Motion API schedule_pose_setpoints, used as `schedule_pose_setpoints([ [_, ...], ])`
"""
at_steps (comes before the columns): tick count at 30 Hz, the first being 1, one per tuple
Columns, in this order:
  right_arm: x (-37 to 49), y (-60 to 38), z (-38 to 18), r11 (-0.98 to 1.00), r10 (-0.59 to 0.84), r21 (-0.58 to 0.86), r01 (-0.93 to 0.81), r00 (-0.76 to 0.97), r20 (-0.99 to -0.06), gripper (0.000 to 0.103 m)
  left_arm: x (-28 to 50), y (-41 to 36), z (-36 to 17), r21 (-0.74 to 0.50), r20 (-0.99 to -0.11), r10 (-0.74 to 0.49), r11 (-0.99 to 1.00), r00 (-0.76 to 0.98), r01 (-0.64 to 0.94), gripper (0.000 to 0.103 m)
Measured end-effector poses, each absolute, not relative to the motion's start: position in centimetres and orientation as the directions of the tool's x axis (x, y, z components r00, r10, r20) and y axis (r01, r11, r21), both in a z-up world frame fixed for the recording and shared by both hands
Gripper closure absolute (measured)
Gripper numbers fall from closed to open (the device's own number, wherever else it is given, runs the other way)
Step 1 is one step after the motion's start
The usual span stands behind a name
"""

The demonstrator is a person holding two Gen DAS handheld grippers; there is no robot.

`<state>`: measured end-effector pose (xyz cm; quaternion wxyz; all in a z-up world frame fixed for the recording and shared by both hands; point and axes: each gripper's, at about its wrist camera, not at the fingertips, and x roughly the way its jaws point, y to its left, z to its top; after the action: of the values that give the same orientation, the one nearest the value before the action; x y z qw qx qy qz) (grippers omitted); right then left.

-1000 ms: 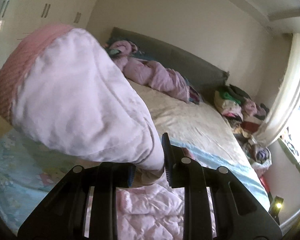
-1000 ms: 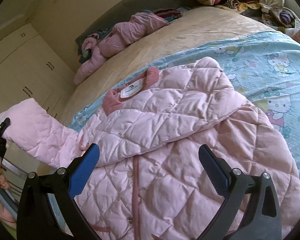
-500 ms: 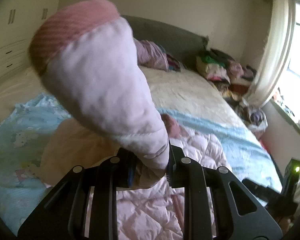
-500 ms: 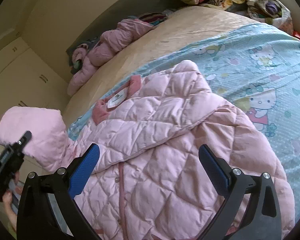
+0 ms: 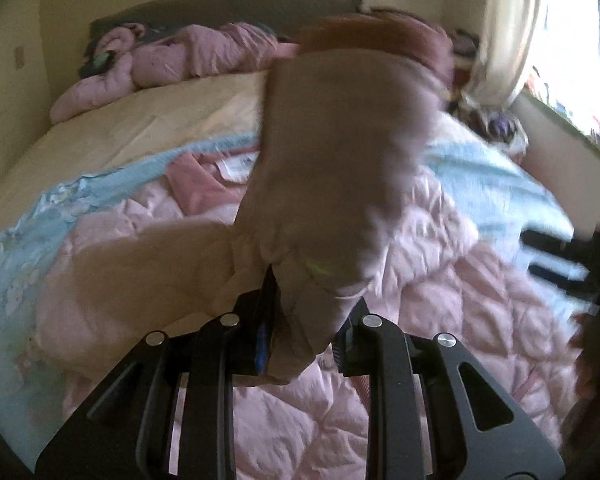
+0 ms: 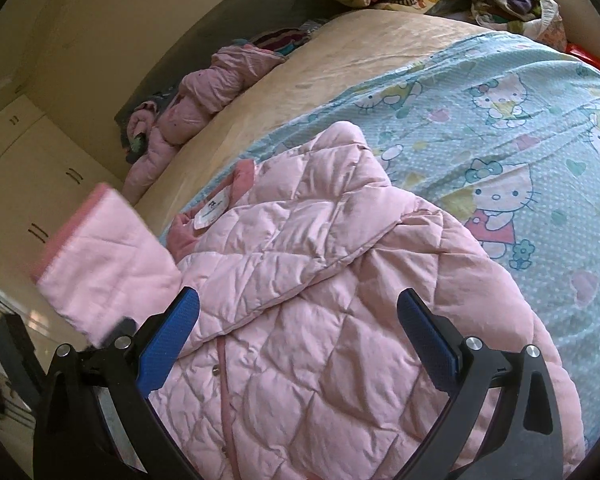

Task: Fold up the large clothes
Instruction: 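Lift the sleeve with the left tool and carry it across the jacket front, then lower the sleeve onto the jacket front and open the left tool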

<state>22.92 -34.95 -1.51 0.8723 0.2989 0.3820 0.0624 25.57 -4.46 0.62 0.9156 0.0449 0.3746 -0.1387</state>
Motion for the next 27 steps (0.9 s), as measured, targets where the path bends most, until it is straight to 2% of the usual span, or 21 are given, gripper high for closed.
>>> schedule_pose_setpoints([
  [7, 23.1, -35.7, -1.9, 0.807, 0.336, 0.575, 0.136, 0.695, -0.636, 0.004, 25.0, -6.8, -2.5, 0.097, -0.740, -0.158, 0.937, 0.654, 0.336, 0.086],
  [11, 23.3, -35.5, -2.1, 0.799, 0.354, 0.586, 0.131, 0.686, -0.635, 0.004, 24.5, -7.5, -3.0, 0.171, -0.743, -0.115, 0.919, 0.659, 0.354, 0.078],
  [12, 23.4, -35.5, -2.1, 0.798, 0.358, 0.589, 0.130, 0.684, -0.636, 0.004, 24.1, -8.0, -3.1, 0.184, -0.744, -0.108, 0.915, 0.660, 0.358, 0.068],
  [13, 23.4, -35.4, -2.2, 0.795, 0.364, 0.593, 0.128, 0.682, -0.635, 0.004, 23.8, -8.4, -3.2, 0.194, -0.747, -0.106, 0.909, 0.656, 0.368, 0.048],
  [15, 23.6, -35.1, -2.3, 0.790, 0.380, 0.602, 0.118, 0.675, -0.632, 0.004, 23.4, -8.8, -3.5, 0.191, -0.759, -0.116, 0.902, 0.641, 0.388, 0.031],
  [17, 23.8, -34.8, -2.3, 0.787, 0.398, 0.608, 0.106, 0.666, -0.631, 0.004, 22.9, -9.3, -3.8, 0.210, -0.767, -0.106, 0.890, 0.633, 0.404, 0.031],
  [19, 24.0, -34.4, -2.4, 0.779, 0.421, 0.621, 0.092, 0.656, -0.626, 0.004, 22.2, -9.3, -3.8, 0.207, -0.771, -0.118, 0.883, 0.625, 0.421, 0.023],
  [23, 24.5, -33.8, -2.3, 0.765, 0.457, 0.640, 0.071, 0.640, -0.618, 0.004, 20.9, -8.1, -2.9, 0.120, -0.778, -0.179, 0.899, 0.602, 0.421, 0.017],
  [27, 25.6, -32.7, -2.0, 0.742, 0.513, 0.670, 0.026, 0.620, -0.594, 0.004, 20.3, -4.7, -0.7, 0.019, -0.752, -0.222, 0.934, 0.621, 0.358, 0.012],
])
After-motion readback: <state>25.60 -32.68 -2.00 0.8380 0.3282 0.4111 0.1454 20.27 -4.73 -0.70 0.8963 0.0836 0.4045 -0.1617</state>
